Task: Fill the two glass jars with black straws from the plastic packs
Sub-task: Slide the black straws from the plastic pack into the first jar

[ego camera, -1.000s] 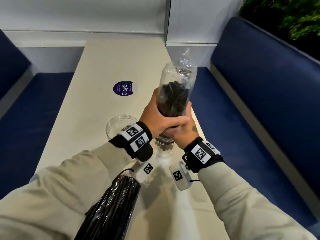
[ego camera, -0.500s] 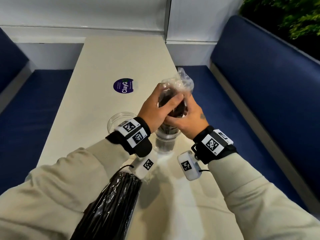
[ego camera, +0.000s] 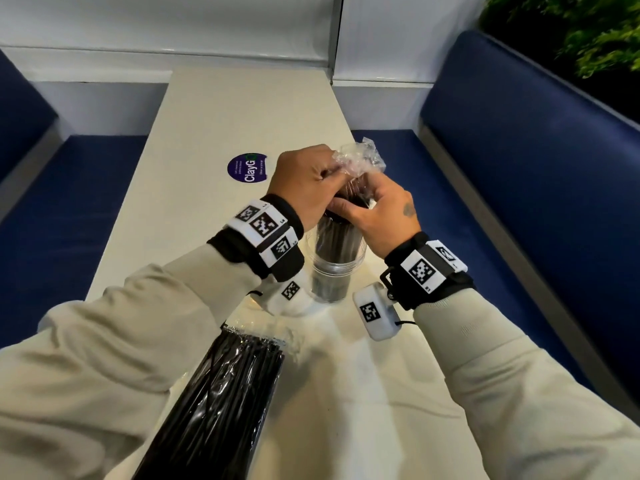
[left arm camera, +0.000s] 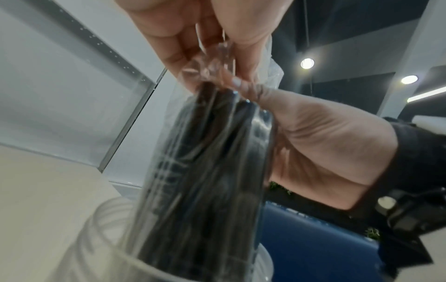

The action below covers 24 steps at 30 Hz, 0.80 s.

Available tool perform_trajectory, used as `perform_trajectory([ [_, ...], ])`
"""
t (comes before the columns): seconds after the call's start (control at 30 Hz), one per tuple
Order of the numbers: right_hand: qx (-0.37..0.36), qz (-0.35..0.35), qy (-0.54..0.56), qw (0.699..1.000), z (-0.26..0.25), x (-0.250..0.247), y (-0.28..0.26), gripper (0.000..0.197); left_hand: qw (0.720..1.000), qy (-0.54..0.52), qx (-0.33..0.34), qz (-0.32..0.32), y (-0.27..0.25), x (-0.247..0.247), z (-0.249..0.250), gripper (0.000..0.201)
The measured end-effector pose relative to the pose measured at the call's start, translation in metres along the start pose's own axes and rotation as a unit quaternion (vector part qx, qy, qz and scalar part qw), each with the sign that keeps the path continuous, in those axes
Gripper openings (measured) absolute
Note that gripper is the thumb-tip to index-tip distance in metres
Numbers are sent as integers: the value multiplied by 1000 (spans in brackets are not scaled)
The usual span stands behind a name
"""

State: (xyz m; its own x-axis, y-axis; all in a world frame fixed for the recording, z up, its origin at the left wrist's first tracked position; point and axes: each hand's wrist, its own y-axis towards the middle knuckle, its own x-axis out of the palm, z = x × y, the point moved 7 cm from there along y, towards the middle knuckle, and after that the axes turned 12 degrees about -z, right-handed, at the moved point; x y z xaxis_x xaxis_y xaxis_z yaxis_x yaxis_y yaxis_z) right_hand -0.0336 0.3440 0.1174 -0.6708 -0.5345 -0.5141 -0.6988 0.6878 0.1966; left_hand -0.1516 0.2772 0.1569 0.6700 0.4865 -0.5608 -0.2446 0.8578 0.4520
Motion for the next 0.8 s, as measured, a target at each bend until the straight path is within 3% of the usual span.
perform_trajectory([
  [0.13,-7,17,-8,1000,-4,-4,1,24,996,-79,-42,-5,0,-1,-1,15],
  [0.27,-14,16,-27,999,-9,-10,5,11,973,-161,-104,-127,-7,18,-12,63],
  [0.4,-18,18,14,1000,-22,-17,13,16,963,-152,-128,-181,-16,22,-17,72],
  [0.5,-28,9,21,999,-29,-18,17,24,964,-133,-132,-190,-21,23,-20,65],
  [0.63,-18,-1,5,1000,-32,-19,17,19,960,-128,-163,-187,-17,20,-26,59],
  [0.8,-14,-6,-7,1000,-35,-11,6,46,967,-67,-212,-120,-5,4,-33,21],
])
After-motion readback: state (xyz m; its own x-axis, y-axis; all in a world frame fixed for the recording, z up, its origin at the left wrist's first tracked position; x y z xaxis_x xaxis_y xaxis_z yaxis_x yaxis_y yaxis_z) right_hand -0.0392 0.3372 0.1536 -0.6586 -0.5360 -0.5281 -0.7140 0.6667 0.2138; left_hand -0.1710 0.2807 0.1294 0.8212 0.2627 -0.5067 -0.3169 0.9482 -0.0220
